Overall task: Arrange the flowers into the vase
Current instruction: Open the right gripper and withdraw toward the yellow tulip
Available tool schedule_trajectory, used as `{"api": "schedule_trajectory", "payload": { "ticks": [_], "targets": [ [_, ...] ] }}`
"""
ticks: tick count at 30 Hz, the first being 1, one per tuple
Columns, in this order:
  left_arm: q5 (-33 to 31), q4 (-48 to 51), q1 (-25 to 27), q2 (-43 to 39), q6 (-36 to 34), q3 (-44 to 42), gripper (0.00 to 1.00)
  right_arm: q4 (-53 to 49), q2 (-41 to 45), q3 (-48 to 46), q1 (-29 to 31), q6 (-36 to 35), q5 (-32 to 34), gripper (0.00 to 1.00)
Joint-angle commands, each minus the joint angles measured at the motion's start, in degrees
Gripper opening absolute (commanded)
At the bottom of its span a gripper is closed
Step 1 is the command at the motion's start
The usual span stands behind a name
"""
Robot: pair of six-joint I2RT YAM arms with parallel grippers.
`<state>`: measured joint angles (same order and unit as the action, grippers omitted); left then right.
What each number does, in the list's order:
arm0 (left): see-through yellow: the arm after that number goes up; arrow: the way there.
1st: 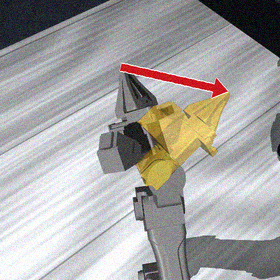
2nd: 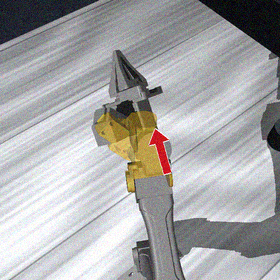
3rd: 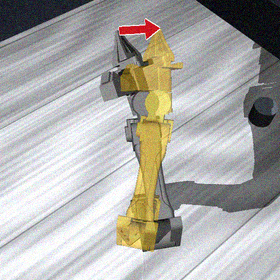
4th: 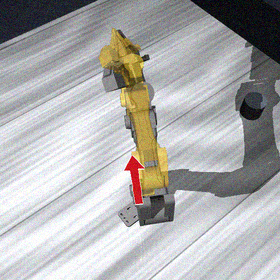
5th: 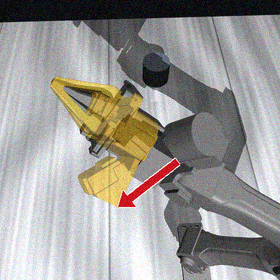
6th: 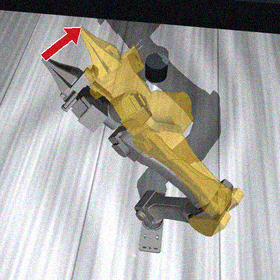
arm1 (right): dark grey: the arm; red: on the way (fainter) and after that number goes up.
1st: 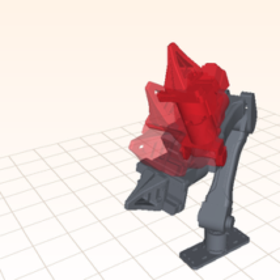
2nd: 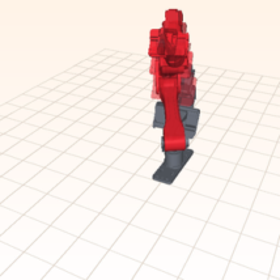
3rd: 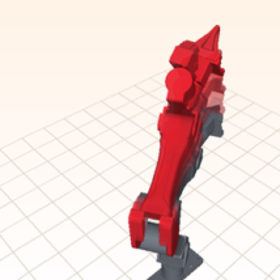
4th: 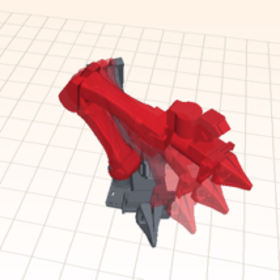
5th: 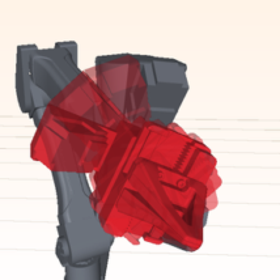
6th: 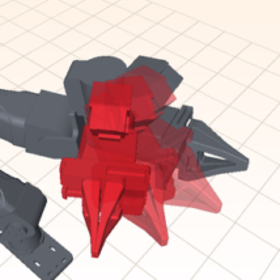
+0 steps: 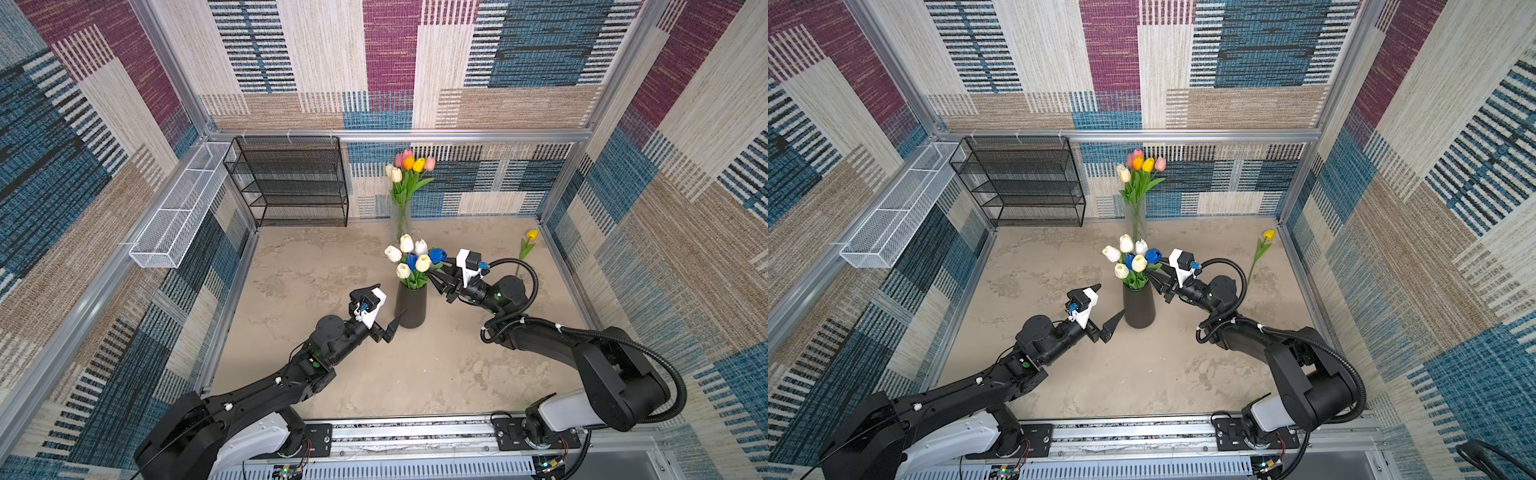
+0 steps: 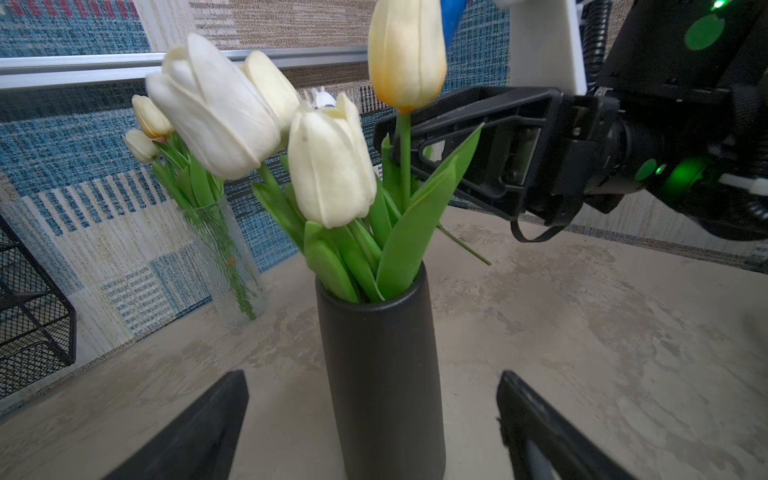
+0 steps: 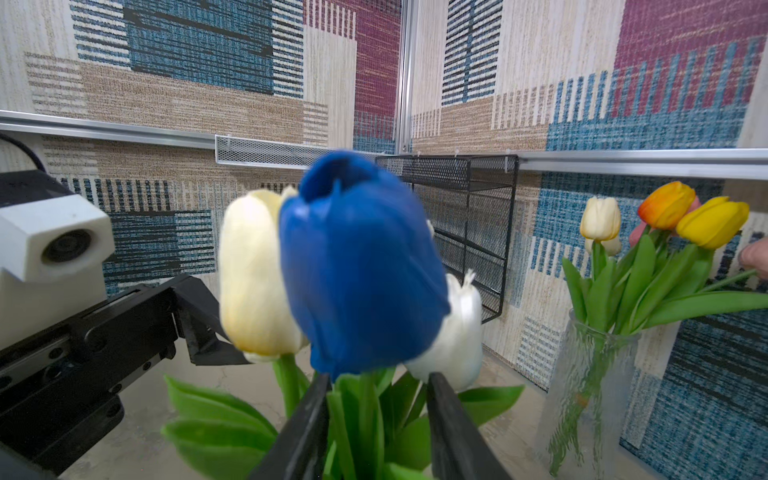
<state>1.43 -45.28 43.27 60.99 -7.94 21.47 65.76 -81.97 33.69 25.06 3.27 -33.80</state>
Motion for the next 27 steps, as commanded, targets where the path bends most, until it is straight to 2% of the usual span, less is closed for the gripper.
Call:
{"api": "schedule_trajectory", "payload": {
  "ticks": [1,7,9,12,14,18,21,23,25,27],
  "targets": [
    [-0.9,-1.9,0.0,-0.7,-1.4,-0.2,0.96,-4.1,2.0,0.0,0.0,-2.0,2.2,0.44],
    [-0.6,-2.1,0.0,-0.9,-1.2,-0.5,0.96,-7.6,7.3,-3.8,0.0,-3.1,3.7,0.59],
    [-0.4,-2.3,-0.1,-0.6,-1.4,-0.4,0.96,-9.3,9.8,-5.3,0.0,-3.3,4.3,0.68],
    [0.0,-2.4,-0.1,-0.5,-1.8,-0.1,0.96,-12.6,15.2,-7.2,0.0,-2.7,6.4,0.74],
    [1.0,-2.3,-0.1,-0.7,-2.1,0.3,0.97,-15.7,19.8,-8.1,0.0,-2.1,9.8,0.75],
    [3.8,-1.8,-0.1,-1.6,-3.2,0.8,0.97,-25.9,27.1,-7.2,-1.2,-1.2,23.0,0.83],
    [6.1,-2.2,-0.1,-1.8,-3.9,0.8,0.97,-35.3,27.4,-3.1,-5.9,1.7,30.7,0.88],
    [7.8,-2.3,-0.1,-1.7,-4.9,0.8,0.97,-44.8,23.9,2.2,-12.5,6.8,33.0,0.88],
    [8.5,-2.1,-0.1,-1.5,-5.9,0.7,0.97,-52.5,18.6,6.3,-19.1,11.3,32.5,0.85],
    [9.0,-2.2,-0.1,-1.6,-6.1,0.3,0.97,-59.0,12.9,10.3,-24.0,13.2,34.5,0.77]
  ]
}}
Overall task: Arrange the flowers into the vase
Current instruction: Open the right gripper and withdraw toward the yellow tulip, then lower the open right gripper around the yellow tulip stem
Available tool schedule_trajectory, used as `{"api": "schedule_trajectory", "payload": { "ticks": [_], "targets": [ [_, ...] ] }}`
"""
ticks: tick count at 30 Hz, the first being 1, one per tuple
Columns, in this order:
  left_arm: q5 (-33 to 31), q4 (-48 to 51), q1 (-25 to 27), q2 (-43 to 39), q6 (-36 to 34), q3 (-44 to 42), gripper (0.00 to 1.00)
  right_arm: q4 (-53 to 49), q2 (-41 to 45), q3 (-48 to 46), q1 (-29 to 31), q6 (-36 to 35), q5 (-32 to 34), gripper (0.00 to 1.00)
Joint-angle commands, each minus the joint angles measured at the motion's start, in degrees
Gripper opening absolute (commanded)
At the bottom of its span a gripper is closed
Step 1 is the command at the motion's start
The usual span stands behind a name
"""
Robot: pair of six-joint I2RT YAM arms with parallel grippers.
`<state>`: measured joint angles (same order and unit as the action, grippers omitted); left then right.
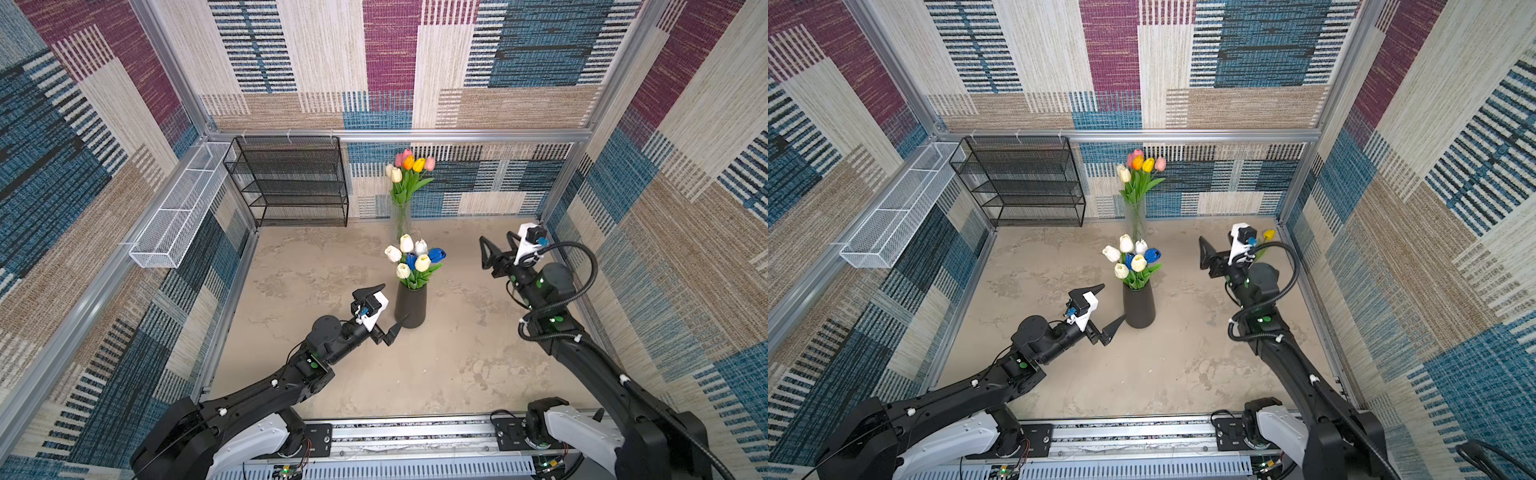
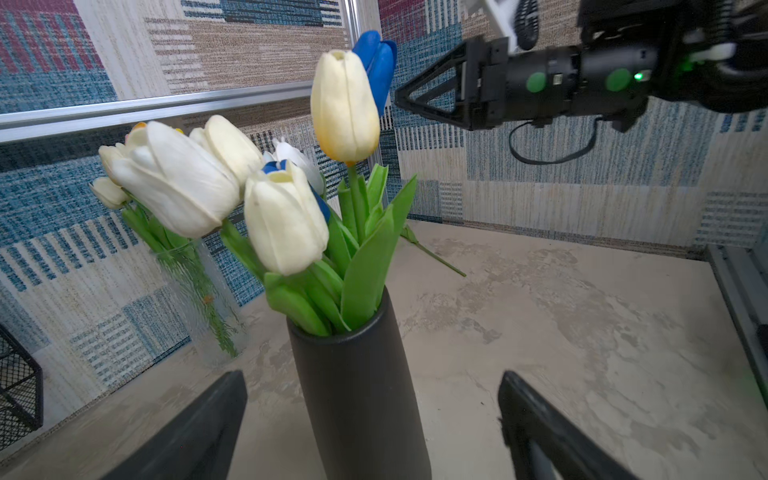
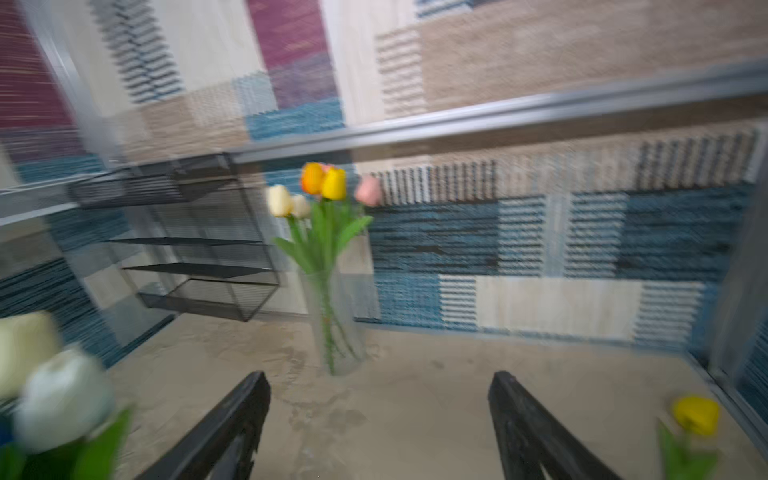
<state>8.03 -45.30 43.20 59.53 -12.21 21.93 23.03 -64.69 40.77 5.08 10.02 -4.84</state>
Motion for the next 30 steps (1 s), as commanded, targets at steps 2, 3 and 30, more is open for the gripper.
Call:
{"api": "schedule_trajectory", "payload": {
  "ticks": [2,3,30],
  "targets": [
    [2.4,-2.9,0.0,-0.2,-1.7,-0.7,0.98,-20.6,-9.6,6.2,-8.6,7.6,4.6,0.7],
    [2.4,-2.8,0.0,-0.3,-1.7,-0.8,0.98,-22.2,-11.7,7.4,-10.1,7.6,4.0,0.68],
    [4.3,-2.7,-0.3,1.4,-2.1,-2.1,0.98,-35.4,-45.4,28.1,-14.7,4.0,10.2,0.58]
  ]
}}
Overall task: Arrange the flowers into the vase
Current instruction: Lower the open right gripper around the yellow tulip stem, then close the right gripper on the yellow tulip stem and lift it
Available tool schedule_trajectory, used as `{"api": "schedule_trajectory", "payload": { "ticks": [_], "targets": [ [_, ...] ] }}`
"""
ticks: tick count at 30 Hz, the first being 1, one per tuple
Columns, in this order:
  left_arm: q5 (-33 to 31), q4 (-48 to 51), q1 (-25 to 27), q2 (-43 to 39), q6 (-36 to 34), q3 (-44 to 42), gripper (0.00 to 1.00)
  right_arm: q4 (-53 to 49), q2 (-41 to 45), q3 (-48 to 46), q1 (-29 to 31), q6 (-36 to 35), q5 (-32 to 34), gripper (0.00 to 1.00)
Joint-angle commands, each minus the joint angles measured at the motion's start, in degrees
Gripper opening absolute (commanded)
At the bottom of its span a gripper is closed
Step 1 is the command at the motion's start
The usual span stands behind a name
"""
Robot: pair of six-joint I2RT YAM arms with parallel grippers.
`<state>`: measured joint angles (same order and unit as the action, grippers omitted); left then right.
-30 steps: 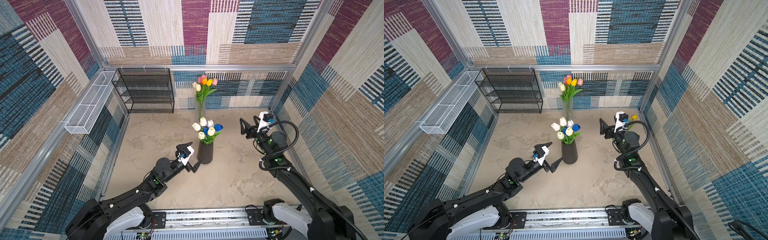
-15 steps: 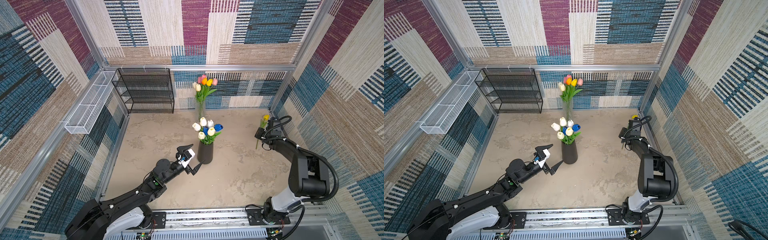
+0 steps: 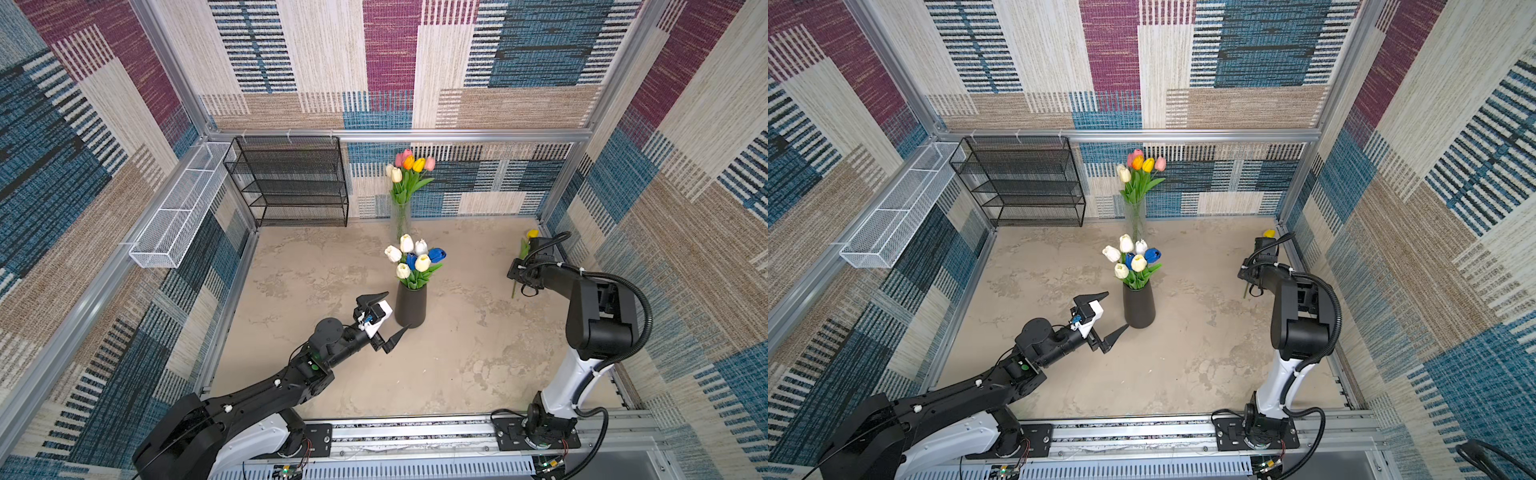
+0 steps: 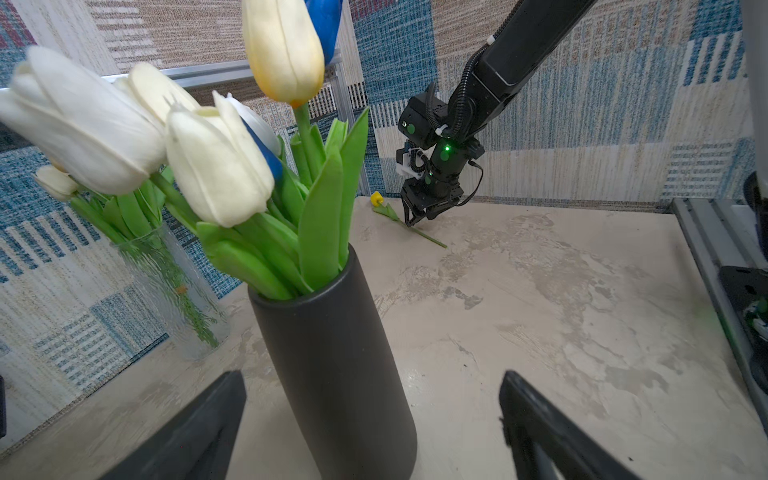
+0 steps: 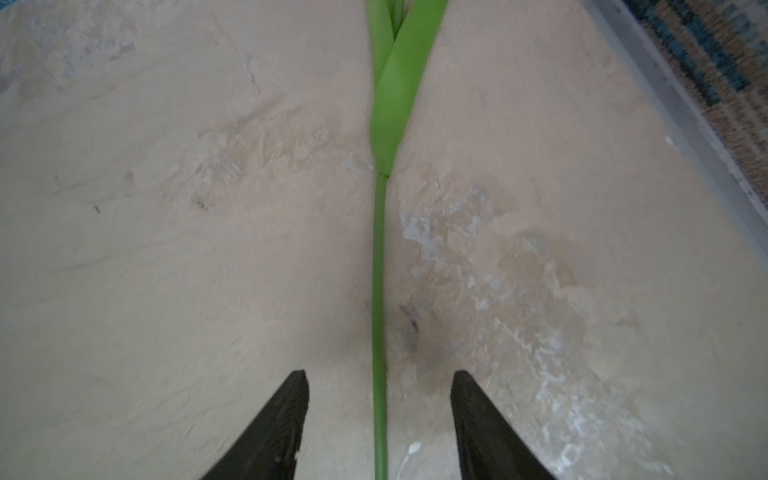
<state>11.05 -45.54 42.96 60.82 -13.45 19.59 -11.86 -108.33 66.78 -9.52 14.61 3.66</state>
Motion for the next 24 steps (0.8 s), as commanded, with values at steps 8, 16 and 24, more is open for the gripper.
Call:
{"api": "schedule_trajectory", "payload": {
  "ticks": [8,16,24],
  "targets": [
    [1.3,0.0,-0.2,-2.0,-1.1,0.4,0.98,-0.3,-10.2,8.8,-1.4,-1.4,2.3,0.38],
    [1.2,3.0,-0.1,-3.3,-2.3,1.8,0.98,3.6,-8.1,6.1,-1.3,-1.9,-5.9,0.0],
    [-2.1,-1.0,-0.2,-2.5,0.2,1.2,0.98,29.8,11.6,-13.1,-0.5,3.9,-32.4,0.0]
  ]
}}
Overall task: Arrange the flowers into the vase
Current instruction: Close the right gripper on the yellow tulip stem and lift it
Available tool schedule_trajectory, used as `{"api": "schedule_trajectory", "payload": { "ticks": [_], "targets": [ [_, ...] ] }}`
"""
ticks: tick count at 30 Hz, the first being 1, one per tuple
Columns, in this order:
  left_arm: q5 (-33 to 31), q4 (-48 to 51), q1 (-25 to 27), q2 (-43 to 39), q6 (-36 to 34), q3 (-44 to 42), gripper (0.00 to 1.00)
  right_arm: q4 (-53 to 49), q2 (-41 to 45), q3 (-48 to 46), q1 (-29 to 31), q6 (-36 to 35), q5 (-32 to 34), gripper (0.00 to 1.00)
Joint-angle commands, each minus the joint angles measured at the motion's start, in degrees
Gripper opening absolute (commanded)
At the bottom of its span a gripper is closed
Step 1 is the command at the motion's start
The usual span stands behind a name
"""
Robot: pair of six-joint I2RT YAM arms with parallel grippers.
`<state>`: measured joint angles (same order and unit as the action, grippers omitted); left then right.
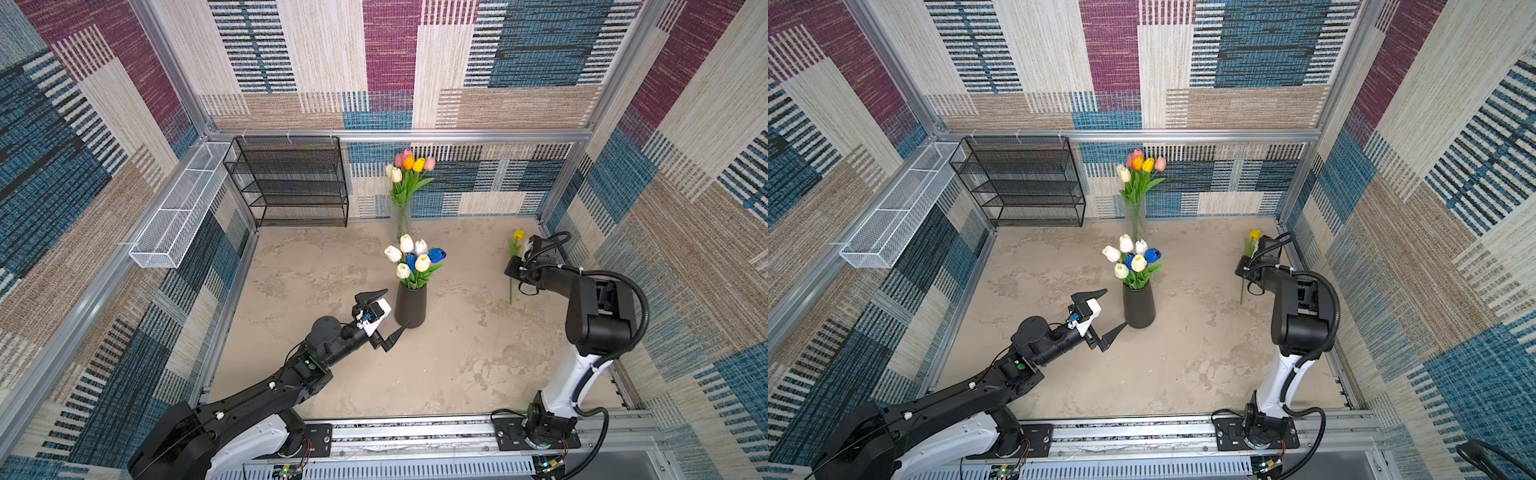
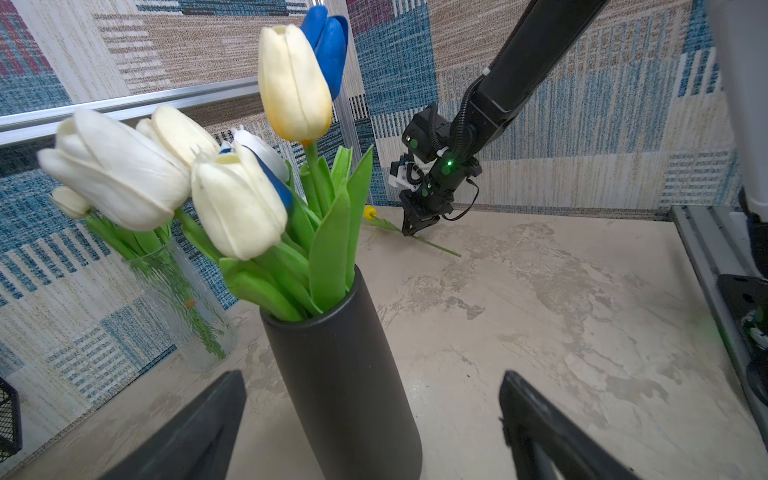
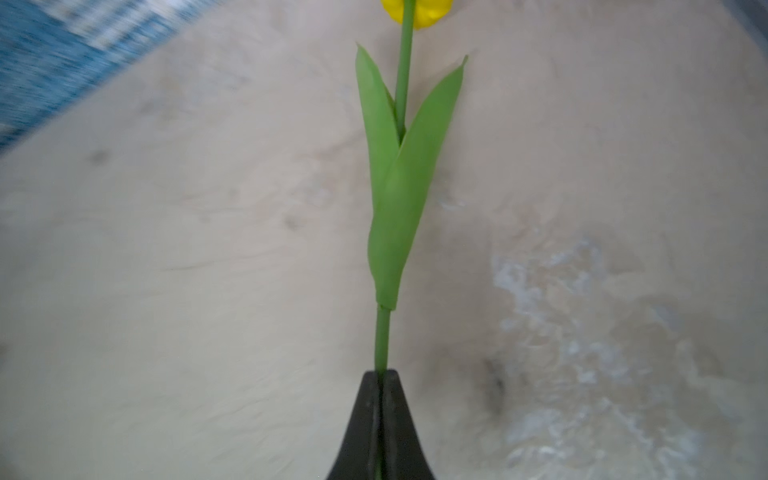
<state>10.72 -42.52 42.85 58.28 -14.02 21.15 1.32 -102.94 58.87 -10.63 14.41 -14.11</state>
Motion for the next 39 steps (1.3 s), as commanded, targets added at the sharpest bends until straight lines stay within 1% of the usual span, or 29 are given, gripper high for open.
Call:
{"api": "schedule_trajectory", "payload": {
  "ticks": [1,3,4,6,8,9,12,16,19,20,21,23,25,29,32,39],
  "targets": [
    [-2.9,-5.2,-0.2,0.2,1.5,-0.8,0.98,24.1,10.3,-9.5,1.3,6.5,-18.2,0.0],
    [-5.0,-6.7,-0.7,0.3,3.1,-1.3,0.98,38.8,17.2,-16.6,2.9,11.9,-24.1,0.0],
    [-6.0,-6.2,-1.2,0.4,4.0,-1.1,0.98,45.9,20.9,-19.9,4.3,14.2,-26.0,0.0],
    [-6.4,-4.2,-2.3,0.5,5.8,-0.4,0.98,59.1,27.4,-25.6,8.1,16.7,-25.9,0.0],
    [-6.3,-4.1,-3.3,0.9,7.3,-0.1,0.98,68.3,33.3,-29.4,12.9,16.1,-25.9,0.0],
    [-6.2,-4.3,-3.6,1.2,7.9,-0.1,0.98,72.6,36.7,-32.0,15.7,15.6,-23.8,0.0],
    [-5.6,-5.3,-4.3,1.6,8.8,0.0,0.98,80.2,44.0,-36.1,21.5,15.2,-18.2,0.0],
    [-5.1,-6.3,-4.6,2.7,8.9,0.2,0.98,87.4,48.3,-38.0,24.9,16.7,-17.5,0.0],
    [-4.9,-8.7,-4.6,4.2,8.7,-0.1,0.98,95.6,46.5,-39.1,28.8,17.4,-12.6,0.0],
    [-4.6,-9.5,-4.6,5.0,8.8,0.0,0.98,98.5,44.1,-37.8,30.2,17.2,-12.5,0.0],
    [-4.3,-10.4,-4.6,5.8,8.7,0.1,0.98,101.0,41.4,-35.9,31.6,16.9,-13.7,0.0],
    [-4.0,-12.2,-4.6,7.1,9.2,0.4,0.98,102.2,37.0,-32.4,33.8,15.4,-15.7,0.0],
    [-3.1,-12.8,-4.6,7.5,9.8,0.6,0.98,104.6,33.0,-31.0,36.1,13.1,-15.3,0.0],
    [-2.5,-11.5,-4.6,6.6,9.9,0.6,0.98,104.6,26.9,-28.0,41.3,5.0,-13.1,0.0],
    [-3.3,-10.4,-4.6,5.9,9.4,-0.3,0.98,104.7,22.8,-25.2,43.3,2.2,-10.6,0.0],
    [-4.0,-9.7,-4.6,5.2,8.8,-0.8,0.98,104.7,16.1,-20.0,43.9,-1.5,-6.9,0.0]
  ]
}}
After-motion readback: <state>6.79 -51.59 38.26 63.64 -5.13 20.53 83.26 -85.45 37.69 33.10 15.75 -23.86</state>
